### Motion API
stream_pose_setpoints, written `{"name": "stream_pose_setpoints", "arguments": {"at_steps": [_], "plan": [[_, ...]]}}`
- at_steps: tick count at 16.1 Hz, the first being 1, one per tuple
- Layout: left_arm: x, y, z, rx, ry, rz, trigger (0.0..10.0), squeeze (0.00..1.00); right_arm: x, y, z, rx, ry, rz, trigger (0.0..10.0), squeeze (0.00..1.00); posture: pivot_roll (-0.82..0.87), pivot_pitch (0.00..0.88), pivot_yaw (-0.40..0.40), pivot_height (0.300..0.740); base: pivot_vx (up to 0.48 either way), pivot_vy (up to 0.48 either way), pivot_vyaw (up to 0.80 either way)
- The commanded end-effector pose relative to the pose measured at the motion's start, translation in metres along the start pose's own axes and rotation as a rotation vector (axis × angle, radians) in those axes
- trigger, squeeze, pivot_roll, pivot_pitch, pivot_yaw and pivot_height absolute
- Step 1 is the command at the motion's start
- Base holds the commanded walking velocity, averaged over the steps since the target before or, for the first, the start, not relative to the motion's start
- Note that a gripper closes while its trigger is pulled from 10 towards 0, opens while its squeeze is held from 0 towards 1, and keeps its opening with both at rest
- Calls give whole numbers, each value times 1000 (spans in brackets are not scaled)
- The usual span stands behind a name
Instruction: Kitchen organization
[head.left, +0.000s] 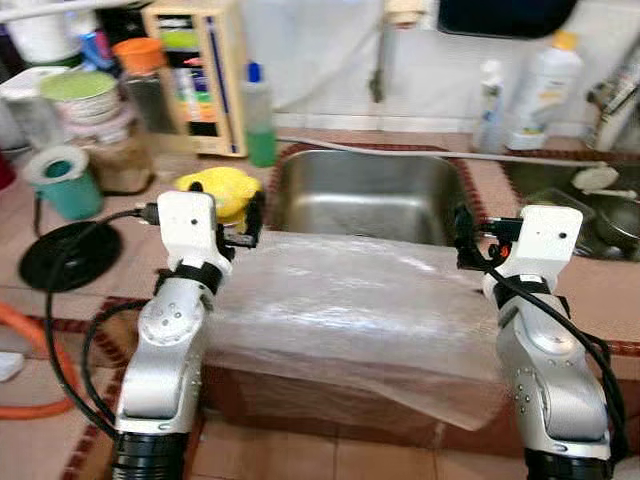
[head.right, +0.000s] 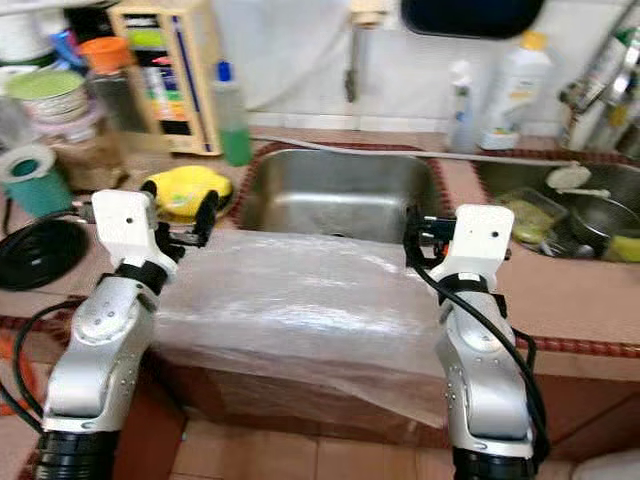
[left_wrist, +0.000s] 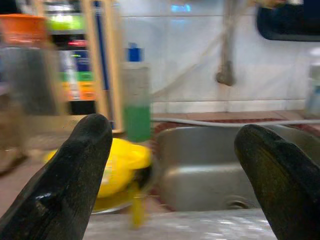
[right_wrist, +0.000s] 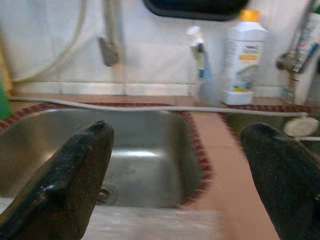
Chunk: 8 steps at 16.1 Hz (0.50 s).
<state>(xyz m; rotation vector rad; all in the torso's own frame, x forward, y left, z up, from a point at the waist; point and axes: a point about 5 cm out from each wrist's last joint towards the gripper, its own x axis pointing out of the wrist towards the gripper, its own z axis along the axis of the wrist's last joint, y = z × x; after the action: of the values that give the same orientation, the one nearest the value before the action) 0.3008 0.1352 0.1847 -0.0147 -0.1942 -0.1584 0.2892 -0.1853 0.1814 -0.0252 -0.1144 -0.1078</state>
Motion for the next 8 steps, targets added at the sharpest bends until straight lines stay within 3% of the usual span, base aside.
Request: {"name": "stream_pose_setpoints", "arguments": {"at_steps": [1, 5, 8], "plan": [[-2, 2, 1, 6, 2, 12, 10000, 0, 1, 1, 4, 3, -16, 6, 10000, 0, 2, 0, 23, 740, 0, -480, 0], [-2, 2, 0, 5, 7, 23, 10000, 0, 1, 2, 4, 2, -15, 11, 10000, 0, 2, 0, 23, 740, 0, -480, 0], [-1, 6, 2, 5, -2, 54, 10000, 0, -1, 9, 5, 28, -20, 63, 10000, 0, 2, 0, 23, 740, 0, 0, 0]]}}
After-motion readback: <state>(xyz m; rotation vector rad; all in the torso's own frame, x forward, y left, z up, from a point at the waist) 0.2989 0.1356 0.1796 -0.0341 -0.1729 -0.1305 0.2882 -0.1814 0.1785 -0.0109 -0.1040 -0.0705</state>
